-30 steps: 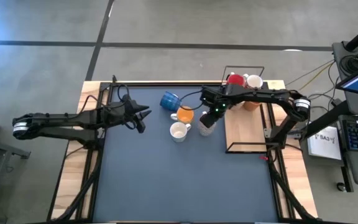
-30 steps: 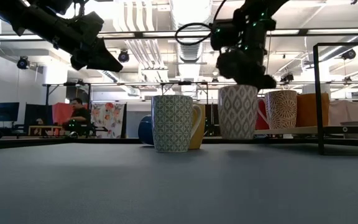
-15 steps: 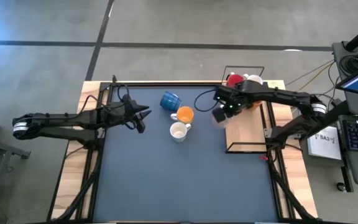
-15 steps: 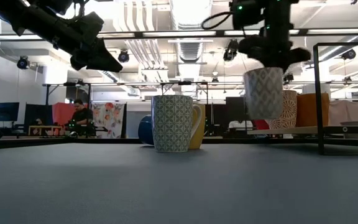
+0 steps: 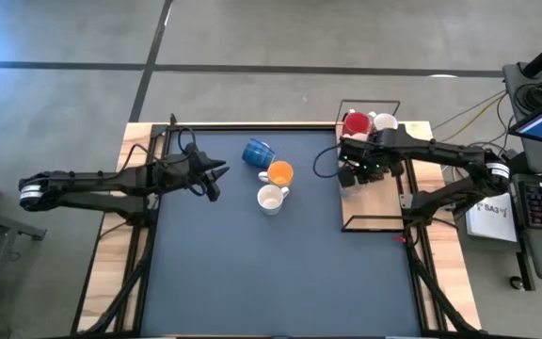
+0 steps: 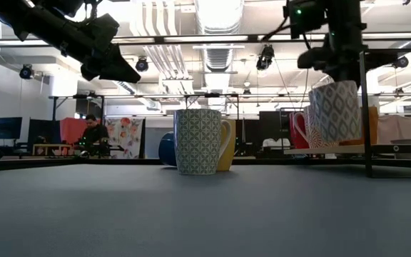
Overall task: Place coffee mugs
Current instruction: Put the right gray patterned mug on the shelf
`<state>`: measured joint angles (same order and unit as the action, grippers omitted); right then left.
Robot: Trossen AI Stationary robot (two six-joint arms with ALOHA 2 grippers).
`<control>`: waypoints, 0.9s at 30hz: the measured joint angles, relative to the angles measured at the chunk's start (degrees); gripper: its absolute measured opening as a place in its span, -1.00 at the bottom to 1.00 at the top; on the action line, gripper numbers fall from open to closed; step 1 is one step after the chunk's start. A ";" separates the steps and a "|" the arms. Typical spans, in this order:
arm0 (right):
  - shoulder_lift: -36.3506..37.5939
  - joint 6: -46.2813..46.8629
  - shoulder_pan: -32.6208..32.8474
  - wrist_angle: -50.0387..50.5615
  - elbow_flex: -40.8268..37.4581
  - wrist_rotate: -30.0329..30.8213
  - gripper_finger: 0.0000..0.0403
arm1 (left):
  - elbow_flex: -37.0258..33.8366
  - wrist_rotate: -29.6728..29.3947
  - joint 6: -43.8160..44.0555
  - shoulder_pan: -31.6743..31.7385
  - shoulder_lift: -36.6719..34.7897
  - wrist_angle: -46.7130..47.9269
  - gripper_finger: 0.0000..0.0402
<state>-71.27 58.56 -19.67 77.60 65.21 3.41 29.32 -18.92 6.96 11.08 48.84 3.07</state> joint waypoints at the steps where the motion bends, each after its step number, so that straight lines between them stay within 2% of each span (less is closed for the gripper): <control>1: 0.49 0.05 0.07 -0.16 -1.06 -0.41 -0.88 | 0.00 0.00 0.00 0.00 0.00 -0.01 -0.58; 11: 4.58 2.12 0.62 -0.61 -6.11 -2.15 -0.85 | 0.00 0.00 -0.02 0.00 0.00 0.00 -0.58; 20: 5.35 -2.01 0.57 1.50 -1.61 -1.90 -0.70 | 0.00 0.00 -0.02 -0.01 0.00 0.00 -0.58; 23: 4.82 -5.32 0.57 3.37 0.43 -1.83 -0.64 | 0.00 0.00 -0.02 0.01 0.00 0.00 -0.58; 27: 3.95 -17.47 0.55 3.75 3.54 -1.53 -0.56 | 0.00 -0.01 -0.02 0.00 0.00 0.00 -0.58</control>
<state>-67.32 41.10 -19.11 81.35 68.75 1.89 29.32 -18.92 6.94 11.09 48.84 3.07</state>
